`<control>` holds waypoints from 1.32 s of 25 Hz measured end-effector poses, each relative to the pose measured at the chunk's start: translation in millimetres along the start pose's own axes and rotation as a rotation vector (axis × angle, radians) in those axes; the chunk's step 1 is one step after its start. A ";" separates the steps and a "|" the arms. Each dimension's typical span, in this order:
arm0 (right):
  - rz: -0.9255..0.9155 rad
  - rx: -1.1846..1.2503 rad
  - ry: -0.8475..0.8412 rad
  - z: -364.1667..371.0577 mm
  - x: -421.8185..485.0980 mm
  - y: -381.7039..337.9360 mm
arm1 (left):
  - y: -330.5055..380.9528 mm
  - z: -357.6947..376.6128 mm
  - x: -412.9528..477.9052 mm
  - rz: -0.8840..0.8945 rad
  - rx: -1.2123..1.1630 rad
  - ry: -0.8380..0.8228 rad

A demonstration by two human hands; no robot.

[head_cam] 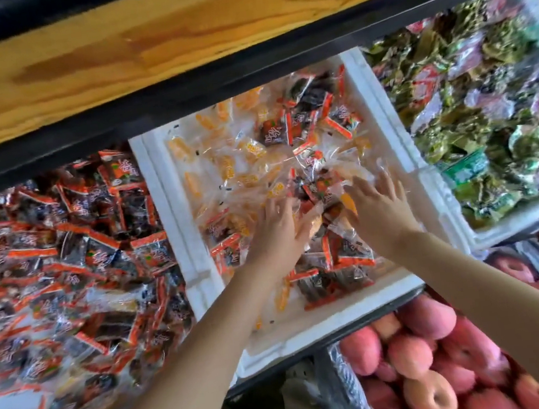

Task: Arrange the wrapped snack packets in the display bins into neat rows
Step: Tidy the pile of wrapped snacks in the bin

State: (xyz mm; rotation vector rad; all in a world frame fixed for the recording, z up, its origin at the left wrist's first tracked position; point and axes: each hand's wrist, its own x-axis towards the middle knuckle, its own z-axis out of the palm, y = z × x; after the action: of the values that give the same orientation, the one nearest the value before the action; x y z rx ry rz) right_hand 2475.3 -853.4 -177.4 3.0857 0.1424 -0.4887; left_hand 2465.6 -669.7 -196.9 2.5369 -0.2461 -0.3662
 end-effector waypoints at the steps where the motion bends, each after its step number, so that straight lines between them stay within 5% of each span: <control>1: 0.012 -0.043 -0.010 1.2 -3.3 -2.1 | -5.2 -6.5 -5.7 0.000 0.027 0.039; 5: -0.199 0.124 0.231 -2.4 -11.1 -30.1 | -57.5 -31.5 -23.0 -0.030 0.171 0.164; 8: -0.396 0.243 0.114 2.0 -8.6 -70.1 | -82.9 -39.5 -28.3 -0.092 0.342 -0.040; 11: -0.497 0.275 0.025 20.7 0.6 -105.3 | -85.0 -35.9 -26.7 -0.030 0.430 0.019; 21: -0.085 0.389 -0.111 44.8 6.5 -162.4 | -108.8 -89.9 -81.0 -0.070 -0.240 0.490; 26: -0.284 -0.058 0.205 58.9 2.1 -181.1 | -145.1 -101.2 -112.6 -0.156 -0.189 0.535; 33: -0.302 0.050 0.206 42.7 7.7 -172.6 | -178.7 -111.1 -134.1 -0.210 -0.116 0.500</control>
State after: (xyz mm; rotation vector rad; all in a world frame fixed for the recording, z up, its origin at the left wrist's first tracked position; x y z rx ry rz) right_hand 2453.5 -682.0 -220.3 3.1694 0.6146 -0.1779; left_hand 2390.5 -432.5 -178.5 2.4487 0.2266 0.1773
